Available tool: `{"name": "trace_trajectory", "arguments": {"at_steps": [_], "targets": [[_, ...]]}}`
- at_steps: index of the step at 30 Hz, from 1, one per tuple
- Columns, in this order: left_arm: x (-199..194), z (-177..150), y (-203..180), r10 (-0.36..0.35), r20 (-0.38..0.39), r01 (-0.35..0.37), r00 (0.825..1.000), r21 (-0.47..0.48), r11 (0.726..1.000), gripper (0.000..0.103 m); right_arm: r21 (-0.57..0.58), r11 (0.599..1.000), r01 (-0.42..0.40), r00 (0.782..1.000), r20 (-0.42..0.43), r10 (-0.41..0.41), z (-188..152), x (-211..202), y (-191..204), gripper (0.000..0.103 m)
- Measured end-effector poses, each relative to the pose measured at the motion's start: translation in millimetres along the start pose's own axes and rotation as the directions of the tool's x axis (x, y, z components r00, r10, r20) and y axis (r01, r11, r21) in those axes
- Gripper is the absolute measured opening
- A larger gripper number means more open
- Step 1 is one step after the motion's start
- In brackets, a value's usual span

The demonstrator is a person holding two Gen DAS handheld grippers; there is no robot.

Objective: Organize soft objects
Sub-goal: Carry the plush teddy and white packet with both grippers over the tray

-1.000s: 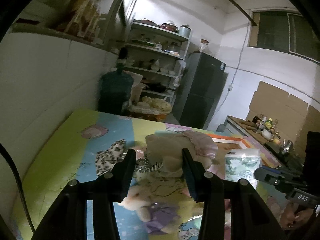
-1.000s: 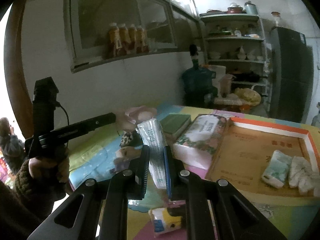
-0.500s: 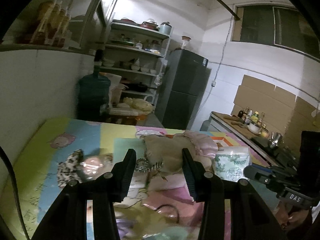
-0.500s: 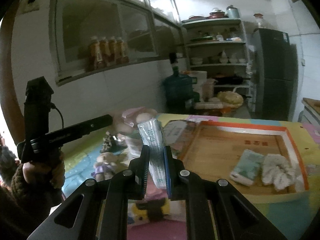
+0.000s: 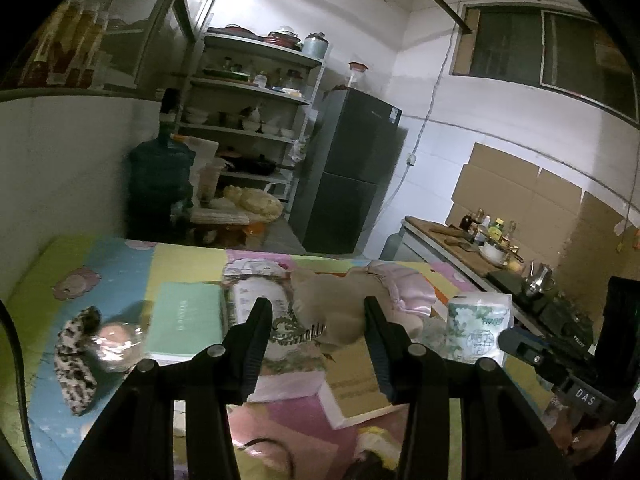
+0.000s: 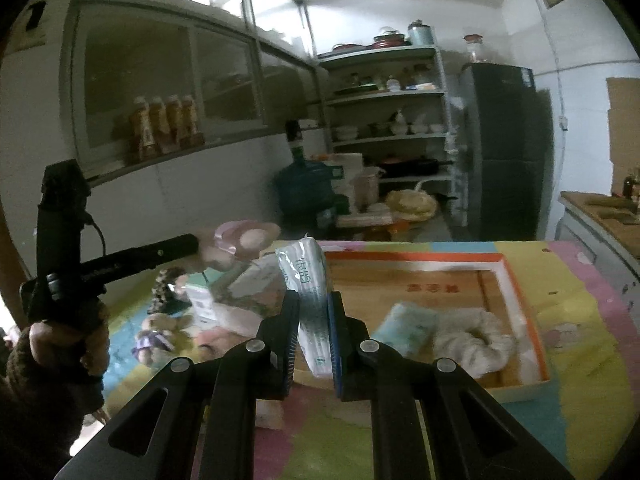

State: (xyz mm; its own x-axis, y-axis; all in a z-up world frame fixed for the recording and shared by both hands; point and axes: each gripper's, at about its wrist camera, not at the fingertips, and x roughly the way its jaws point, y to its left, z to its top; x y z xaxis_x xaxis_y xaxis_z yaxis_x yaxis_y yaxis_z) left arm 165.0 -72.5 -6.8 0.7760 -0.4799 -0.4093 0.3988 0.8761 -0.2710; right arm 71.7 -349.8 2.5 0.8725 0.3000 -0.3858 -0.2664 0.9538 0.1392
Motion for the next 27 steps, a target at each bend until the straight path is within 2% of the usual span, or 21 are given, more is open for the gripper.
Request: {"name": "trace_trajectory", "arguments": {"at_steps": [17, 27], "targets": [[53.2, 9.1, -57.3, 0.018, -0.063, -0.016, 0.998, 0.044, 0.999, 0.046, -0.014, 0.995, 0.095, 0.995, 0.018, -0.095, 12.8, -5.4, -61.7, 0.014], [95.3, 17.4, -84.8, 0.008, -0.104, -0.001, 0.995, 0.072, 0.997, 0.046, -0.005, 0.99, 0.141, 0.99, 0.01, -0.141, 19.2, 1.8, -95.0, 0.014]]}}
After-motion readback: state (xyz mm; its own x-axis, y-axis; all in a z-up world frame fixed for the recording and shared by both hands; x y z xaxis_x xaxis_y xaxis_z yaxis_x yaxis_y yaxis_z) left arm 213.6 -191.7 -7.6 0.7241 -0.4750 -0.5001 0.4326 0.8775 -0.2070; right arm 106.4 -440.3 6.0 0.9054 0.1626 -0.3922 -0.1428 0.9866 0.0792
